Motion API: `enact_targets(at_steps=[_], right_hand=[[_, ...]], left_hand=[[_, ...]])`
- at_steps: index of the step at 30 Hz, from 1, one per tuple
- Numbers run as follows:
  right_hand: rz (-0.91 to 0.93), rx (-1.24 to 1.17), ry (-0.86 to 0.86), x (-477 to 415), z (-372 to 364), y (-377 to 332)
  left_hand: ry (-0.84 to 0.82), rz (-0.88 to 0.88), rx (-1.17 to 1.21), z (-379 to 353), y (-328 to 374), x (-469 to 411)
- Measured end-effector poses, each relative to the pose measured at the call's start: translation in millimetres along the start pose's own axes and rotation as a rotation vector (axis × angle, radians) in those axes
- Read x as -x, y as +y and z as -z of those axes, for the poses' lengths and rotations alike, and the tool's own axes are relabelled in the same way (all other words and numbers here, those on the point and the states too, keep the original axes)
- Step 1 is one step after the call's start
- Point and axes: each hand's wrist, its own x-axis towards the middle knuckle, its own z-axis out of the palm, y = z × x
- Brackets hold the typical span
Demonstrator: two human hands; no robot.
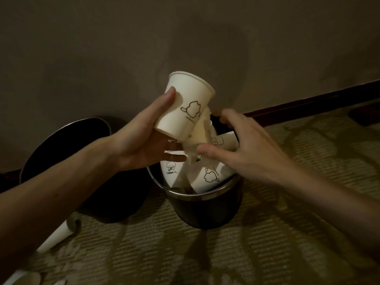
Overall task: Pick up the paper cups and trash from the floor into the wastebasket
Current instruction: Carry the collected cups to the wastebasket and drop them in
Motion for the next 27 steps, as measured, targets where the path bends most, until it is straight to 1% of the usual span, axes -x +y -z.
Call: enact_targets(at_steps=[2,3,4,7,8,10,12,14,16,18,20,23,24,25,27], right_hand=[[0.029,-0.006,-0.036,-9,-2,-8],[0.037,-0.007,-0.030,-11,-3,-10],[0.043,-0.009,-0.016,-12,-5,-10],[0.031,-0.064,0.023,-11,-10,-6],[0.030,-0.096,0.032,-11,-11,-5],[0.067,-0.107,0.026,-11,-14,-8],[0.113,-0.055,-0.008,-14,-18,-15],[0.134,-0.001,-0.050,-18,-22,-21],[0.167,0.037,-0.090,-20,-25,-21],[0.234,0.090,-0.106,-21,-27,-18],[0.297,0.139,-0.103,-19,-30,-16],[0.364,0.168,-0.112,-9,-36,-16],[0.375,0.175,-0.120,-6,-37,-16],[0.374,0.173,-0.128,-4,-38,-16],[0.344,0.140,-0.126,0,-35,-16]], left_hand=[[-0.071,-0.027,0.019,-3,1,-3],[-0.052,-0.037,-0.023,-2,1,-3],[0.006,-0.050,-0.100,-1,-1,-3],[0.247,-0.098,-0.375,6,-12,2],[0.297,-0.118,-0.426,7,-17,5],[0.332,-0.133,-0.409,5,-28,11],[0.384,-0.138,-0.401,2,-41,13],[0.488,-0.150,-0.458,3,-52,13],[0.551,-0.189,-0.526,7,-59,16],[0.576,-0.259,-0.662,10,-67,18],[0.627,-0.278,-0.914,12,-73,19],[0.649,-0.134,-1.176,19,-81,19],[0.643,-0.099,-1.202,20,-82,20],[0.642,-0.107,-1.186,20,-82,22],[0.683,-0.214,-1.103,18,-80,25]])
